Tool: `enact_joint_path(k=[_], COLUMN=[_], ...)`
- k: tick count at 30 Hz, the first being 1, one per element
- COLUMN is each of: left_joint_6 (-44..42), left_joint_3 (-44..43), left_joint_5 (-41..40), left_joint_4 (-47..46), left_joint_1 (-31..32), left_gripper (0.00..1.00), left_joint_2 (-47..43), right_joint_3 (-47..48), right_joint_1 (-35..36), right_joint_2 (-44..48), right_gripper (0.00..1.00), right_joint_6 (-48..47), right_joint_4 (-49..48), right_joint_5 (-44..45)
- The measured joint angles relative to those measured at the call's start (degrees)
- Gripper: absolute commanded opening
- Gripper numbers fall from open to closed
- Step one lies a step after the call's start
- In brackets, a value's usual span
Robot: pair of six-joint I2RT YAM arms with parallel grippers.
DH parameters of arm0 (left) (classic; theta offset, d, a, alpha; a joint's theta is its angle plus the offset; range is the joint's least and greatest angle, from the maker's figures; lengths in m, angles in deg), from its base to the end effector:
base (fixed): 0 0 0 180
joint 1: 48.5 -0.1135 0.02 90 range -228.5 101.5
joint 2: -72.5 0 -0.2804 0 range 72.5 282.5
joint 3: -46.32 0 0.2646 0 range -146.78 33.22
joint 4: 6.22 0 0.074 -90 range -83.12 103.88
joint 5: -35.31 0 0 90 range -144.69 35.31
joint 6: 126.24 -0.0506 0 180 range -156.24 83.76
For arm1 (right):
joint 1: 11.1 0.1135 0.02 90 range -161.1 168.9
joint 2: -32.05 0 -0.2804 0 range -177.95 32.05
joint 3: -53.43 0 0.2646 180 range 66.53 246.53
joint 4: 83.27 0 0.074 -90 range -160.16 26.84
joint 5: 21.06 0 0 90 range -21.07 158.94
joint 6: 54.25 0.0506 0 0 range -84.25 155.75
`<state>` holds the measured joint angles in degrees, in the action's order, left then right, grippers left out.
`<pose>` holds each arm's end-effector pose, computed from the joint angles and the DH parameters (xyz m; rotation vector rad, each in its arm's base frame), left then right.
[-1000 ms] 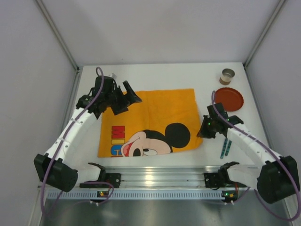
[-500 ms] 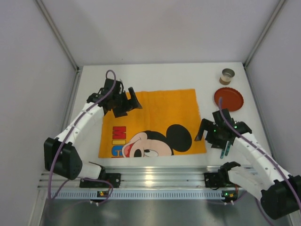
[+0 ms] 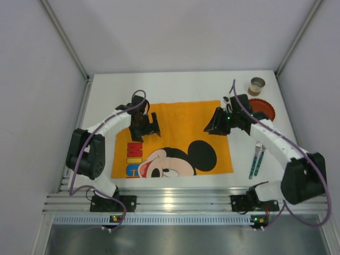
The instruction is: Set the dinner table for one person
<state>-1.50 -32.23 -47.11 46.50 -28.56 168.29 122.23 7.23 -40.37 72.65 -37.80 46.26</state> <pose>0.3207 -0.1234 0.1974 -0.3356 2.8446 -0.4010 0.2582 0.1061 0.2729 0.2226 2.5405 0.8916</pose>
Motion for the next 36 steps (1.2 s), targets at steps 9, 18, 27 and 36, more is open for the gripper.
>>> enact_joint_path(k=[9,18,27,36], left_joint_6=[-0.20,-1.36,-2.93,-2.99], left_joint_3=[-0.09,1.31,1.42,1.53], left_joint_5=[-1.16,-3.91,-5.49,-5.55], left_joint_4=[0.98,2.62,4.83,4.52], left_joint_1=[0.00,-0.13,-3.21,-3.37], left_gripper=[0.98,0.98,0.98,0.99], left_joint_2=[-0.83,-7.08,-11.13,-9.66], right_joint_3=[10.67,17.59,18.32,17.18], right_joint_1=[0.26,0.17,-2.91,-9.90], right_joint_2=[-28.20,-41.44,-44.46,-43.52], right_gripper=[0.00,0.00,0.00,0.00], right_joint_6=[1.14,-0.81,-2.38,-2.36], right_joint_4=[-6.34,-7.82,-8.00,-8.13], right_joint_5=[-6.60,-6.86,-9.01,-8.20])
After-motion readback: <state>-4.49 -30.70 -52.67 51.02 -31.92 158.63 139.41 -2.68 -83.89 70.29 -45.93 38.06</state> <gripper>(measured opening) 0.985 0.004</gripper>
